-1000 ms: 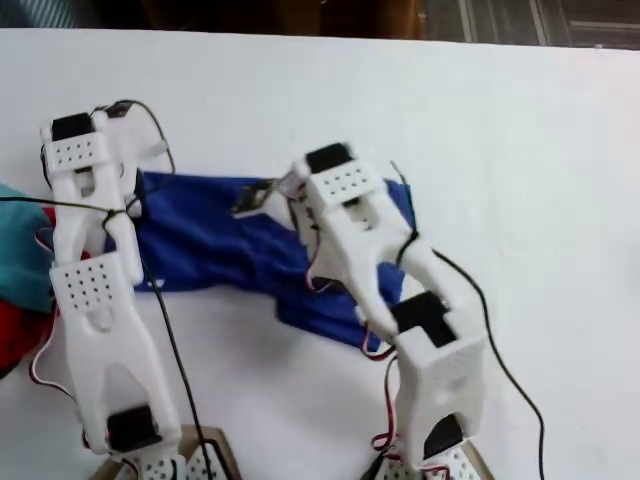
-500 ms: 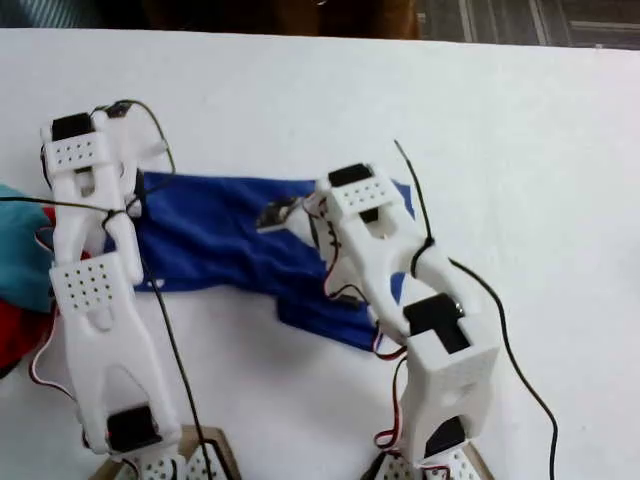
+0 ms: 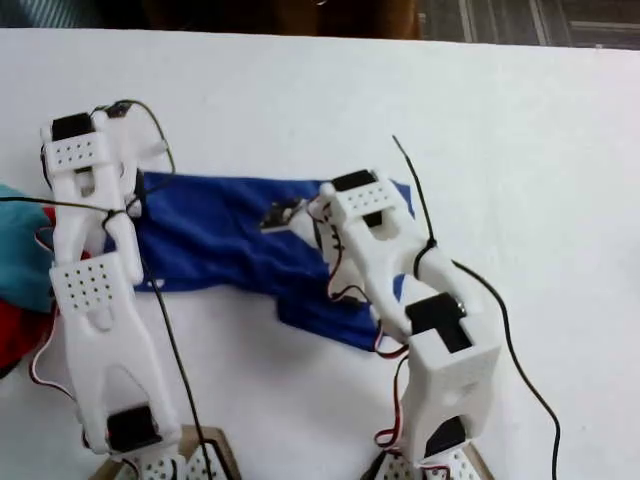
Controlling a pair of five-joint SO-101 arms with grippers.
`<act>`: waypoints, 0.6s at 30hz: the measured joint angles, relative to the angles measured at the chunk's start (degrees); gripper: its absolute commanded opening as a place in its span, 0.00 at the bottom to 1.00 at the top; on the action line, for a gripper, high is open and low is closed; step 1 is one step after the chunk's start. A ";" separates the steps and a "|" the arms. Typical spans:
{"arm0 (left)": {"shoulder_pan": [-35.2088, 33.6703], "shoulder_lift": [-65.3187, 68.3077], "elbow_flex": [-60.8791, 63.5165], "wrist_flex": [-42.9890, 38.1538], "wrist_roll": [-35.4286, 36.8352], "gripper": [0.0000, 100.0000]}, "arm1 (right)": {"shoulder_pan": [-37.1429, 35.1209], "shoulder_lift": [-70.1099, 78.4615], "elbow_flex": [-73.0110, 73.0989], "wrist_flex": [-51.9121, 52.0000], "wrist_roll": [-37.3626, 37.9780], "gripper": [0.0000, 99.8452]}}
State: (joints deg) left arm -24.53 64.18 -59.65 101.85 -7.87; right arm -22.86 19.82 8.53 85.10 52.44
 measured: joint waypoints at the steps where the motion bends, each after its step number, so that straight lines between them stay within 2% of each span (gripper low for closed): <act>1: 0.00 0.00 0.00 0.00 0.00 0.03 | 0.18 0.00 0.00 -0.09 0.00 0.02; 18: 0.00 0.00 0.00 0.00 0.00 0.03 | 4.66 0.00 -13.45 3.87 0.00 0.02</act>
State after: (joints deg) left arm -24.53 64.18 -59.65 101.85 -7.87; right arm -18.20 19.82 -4.92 88.97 52.44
